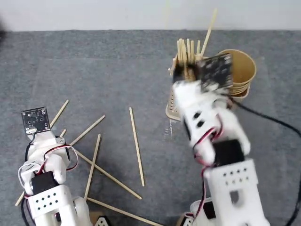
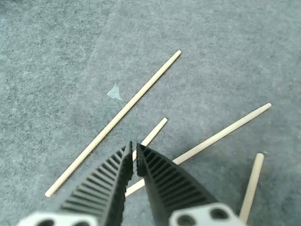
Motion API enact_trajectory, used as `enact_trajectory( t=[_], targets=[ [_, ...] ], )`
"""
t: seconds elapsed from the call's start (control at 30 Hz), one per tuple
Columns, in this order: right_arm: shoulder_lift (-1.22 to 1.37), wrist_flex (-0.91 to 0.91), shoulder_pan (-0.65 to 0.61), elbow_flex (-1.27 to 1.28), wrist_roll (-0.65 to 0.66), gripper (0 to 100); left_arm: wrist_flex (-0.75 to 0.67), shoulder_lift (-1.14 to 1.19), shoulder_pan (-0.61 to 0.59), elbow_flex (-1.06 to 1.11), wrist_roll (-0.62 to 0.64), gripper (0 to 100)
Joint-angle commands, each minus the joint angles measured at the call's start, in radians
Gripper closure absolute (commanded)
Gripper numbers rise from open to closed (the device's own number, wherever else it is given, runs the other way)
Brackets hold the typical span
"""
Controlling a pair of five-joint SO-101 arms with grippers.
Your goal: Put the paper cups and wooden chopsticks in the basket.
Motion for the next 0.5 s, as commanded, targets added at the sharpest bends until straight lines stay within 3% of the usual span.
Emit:
enact_trajectory(
  t=[0.0, 0.17, 0.33, 0.47],
  targets=[
    [-0.061, 0.206, -0.082, 0.038, -0.155, 97.6, -0.026, -0.018, 0.008, -0.019, 0.008, 99],
    [-0.045, 0.189, -0.107, 0.213, -0.281, 98.9, -0.020, -0.018, 0.048, -0.019, -0.018, 98],
    [-0.035, 0.025, -0.071, 0.414, -0.299, 98.9, -0.018, -0.015, 0.069, -0.028, -0.069, 98],
    [-0.033, -0.031, -0.053, 0.505, -0.295, 98.9, -0.003, -0.012, 0.074, -0.027, -0.180, 98]
  ],
)
